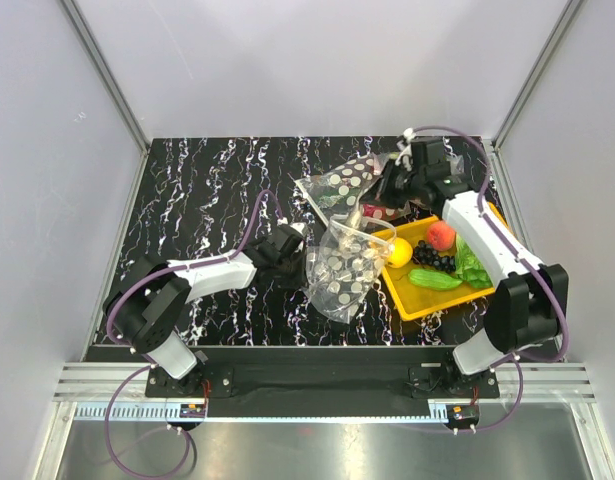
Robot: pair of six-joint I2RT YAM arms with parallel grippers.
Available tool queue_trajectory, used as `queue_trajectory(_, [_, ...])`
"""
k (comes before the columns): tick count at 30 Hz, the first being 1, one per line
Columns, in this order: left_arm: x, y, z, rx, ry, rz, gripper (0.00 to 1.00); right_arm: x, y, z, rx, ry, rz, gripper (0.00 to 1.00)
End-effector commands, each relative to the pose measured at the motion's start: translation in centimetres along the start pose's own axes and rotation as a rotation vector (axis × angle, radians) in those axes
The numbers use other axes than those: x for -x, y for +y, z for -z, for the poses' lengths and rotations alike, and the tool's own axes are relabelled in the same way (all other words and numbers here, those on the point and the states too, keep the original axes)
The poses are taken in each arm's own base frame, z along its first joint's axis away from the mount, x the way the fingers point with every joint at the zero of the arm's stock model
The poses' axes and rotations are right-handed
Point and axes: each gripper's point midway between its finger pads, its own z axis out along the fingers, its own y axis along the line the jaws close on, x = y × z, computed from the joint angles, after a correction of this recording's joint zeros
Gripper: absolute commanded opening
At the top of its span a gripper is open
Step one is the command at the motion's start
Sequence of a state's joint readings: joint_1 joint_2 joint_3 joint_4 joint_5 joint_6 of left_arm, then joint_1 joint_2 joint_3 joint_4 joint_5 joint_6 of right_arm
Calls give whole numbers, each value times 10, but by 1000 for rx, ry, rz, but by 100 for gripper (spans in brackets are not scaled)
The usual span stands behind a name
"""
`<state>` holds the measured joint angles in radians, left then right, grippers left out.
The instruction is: Open the zip-top bag and remove the fake food
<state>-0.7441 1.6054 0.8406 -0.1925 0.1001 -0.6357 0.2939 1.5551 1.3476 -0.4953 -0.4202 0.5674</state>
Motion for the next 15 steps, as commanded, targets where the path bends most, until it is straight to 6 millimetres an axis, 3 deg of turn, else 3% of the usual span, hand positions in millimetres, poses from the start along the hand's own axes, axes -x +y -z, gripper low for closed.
queue_trajectory(1, [8,-1,1,10,-30,-14,0,42,21,37,33,-136,53,0])
queue_trajectory(8, [3,8,-3,43,-17,-6,0,59,28,74,45,-209,44,0])
queue_trajectory(12, [3,20,-4,62,-17,23,0,72,25,111,19,-286,38,0])
queue_trajectory(15, [1,31,-2,82,-26,44,0,84,35,156,15,-393,72,0])
